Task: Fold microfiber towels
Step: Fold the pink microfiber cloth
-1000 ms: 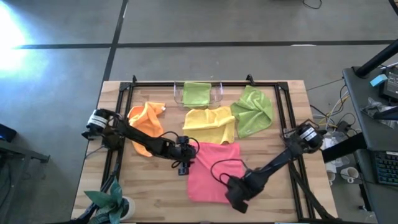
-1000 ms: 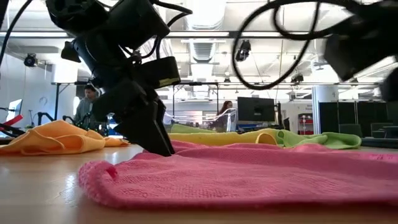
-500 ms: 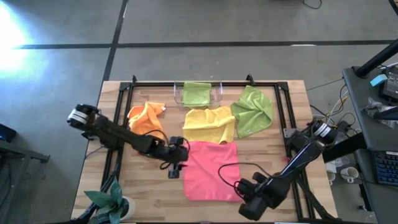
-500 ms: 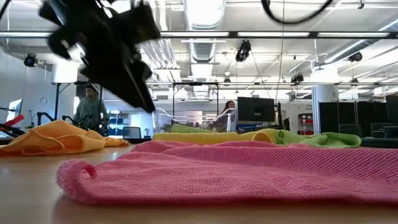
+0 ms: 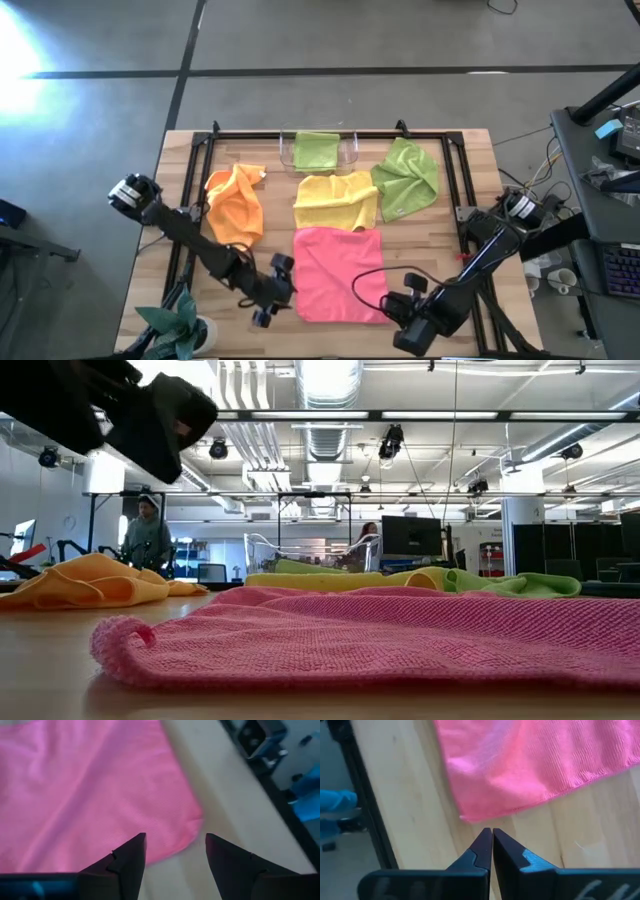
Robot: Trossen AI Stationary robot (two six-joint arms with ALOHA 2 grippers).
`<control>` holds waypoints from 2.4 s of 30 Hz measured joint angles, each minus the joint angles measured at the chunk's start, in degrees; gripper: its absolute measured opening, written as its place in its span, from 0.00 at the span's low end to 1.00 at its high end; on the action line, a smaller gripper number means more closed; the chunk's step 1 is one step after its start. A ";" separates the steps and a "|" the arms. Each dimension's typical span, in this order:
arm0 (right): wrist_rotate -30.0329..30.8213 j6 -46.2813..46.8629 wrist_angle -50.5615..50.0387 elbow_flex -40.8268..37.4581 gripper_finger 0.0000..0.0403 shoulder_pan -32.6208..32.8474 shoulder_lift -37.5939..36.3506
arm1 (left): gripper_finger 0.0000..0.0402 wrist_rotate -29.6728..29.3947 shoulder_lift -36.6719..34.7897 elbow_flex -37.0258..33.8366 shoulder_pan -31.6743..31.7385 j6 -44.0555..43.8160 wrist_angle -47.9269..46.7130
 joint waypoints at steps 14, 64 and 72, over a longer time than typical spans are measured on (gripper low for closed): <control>0.44 -2.62 1.99 0.00 0.02 3.13 2.29 | 0.47 -0.54 19.59 15.08 -1.97 -1.52 -3.84; 1.41 -25.91 16.11 -0.07 0.29 0.26 10.73 | 0.03 -0.46 21.18 17.03 -3.49 -25.57 -8.50; 2.73 -28.69 15.26 -1.32 0.42 -0.34 10.91 | 0.03 -0.46 21.18 17.01 -3.49 -25.55 -8.52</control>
